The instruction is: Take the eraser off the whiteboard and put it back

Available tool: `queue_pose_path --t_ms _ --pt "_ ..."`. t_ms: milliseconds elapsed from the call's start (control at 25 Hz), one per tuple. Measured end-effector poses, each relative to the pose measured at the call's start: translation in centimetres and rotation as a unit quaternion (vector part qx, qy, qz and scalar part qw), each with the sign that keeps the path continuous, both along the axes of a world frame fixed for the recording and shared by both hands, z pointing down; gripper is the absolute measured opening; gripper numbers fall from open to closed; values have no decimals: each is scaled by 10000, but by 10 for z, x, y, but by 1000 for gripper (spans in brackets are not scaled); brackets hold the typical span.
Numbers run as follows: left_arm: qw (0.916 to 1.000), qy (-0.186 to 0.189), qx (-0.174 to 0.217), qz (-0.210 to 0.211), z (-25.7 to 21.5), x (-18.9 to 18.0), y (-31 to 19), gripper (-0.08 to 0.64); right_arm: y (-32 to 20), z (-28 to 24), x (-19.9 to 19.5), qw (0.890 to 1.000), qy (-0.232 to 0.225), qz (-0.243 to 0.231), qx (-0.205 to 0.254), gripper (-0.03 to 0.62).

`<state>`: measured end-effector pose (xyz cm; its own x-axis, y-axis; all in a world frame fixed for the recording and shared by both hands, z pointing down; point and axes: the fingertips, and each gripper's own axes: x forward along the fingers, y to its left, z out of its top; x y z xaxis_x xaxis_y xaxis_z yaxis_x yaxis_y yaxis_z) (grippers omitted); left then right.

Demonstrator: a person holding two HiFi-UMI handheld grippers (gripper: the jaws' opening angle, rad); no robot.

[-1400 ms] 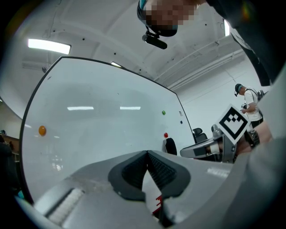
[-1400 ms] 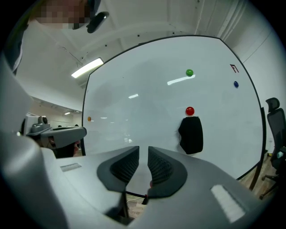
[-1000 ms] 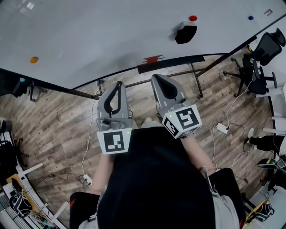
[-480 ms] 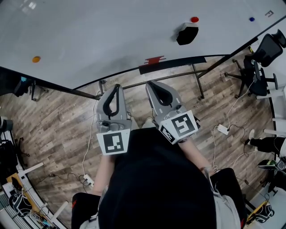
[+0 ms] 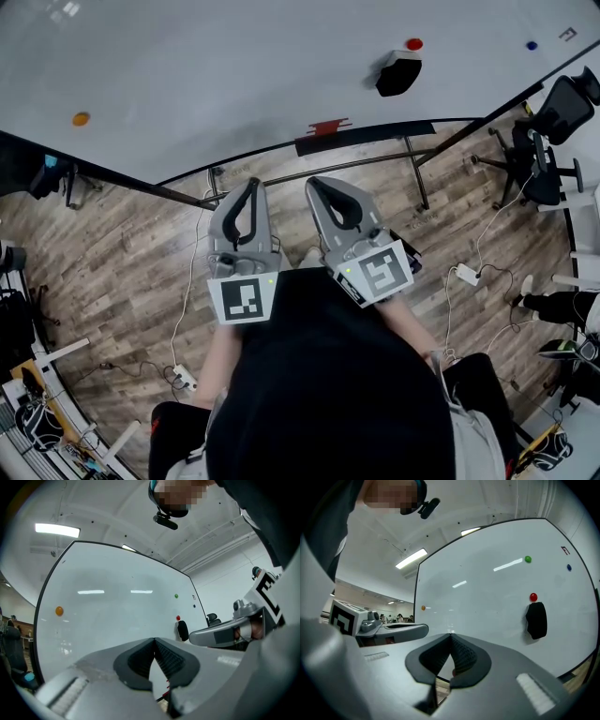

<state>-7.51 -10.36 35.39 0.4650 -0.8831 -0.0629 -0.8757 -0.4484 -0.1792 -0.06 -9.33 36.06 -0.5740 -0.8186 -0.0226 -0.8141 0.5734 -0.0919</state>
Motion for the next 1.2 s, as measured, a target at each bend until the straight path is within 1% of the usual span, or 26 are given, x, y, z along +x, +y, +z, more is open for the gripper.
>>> queue_pose_path --t_ms 680,1200 --pt "10000 21 -20 -67 3 -13 1 2 0 1 -15 9999 42 -143 72 2" --pt "10000 21 5 -57 2 -8 -2 3 -3 3 -11 9998 53 -168 35 2"
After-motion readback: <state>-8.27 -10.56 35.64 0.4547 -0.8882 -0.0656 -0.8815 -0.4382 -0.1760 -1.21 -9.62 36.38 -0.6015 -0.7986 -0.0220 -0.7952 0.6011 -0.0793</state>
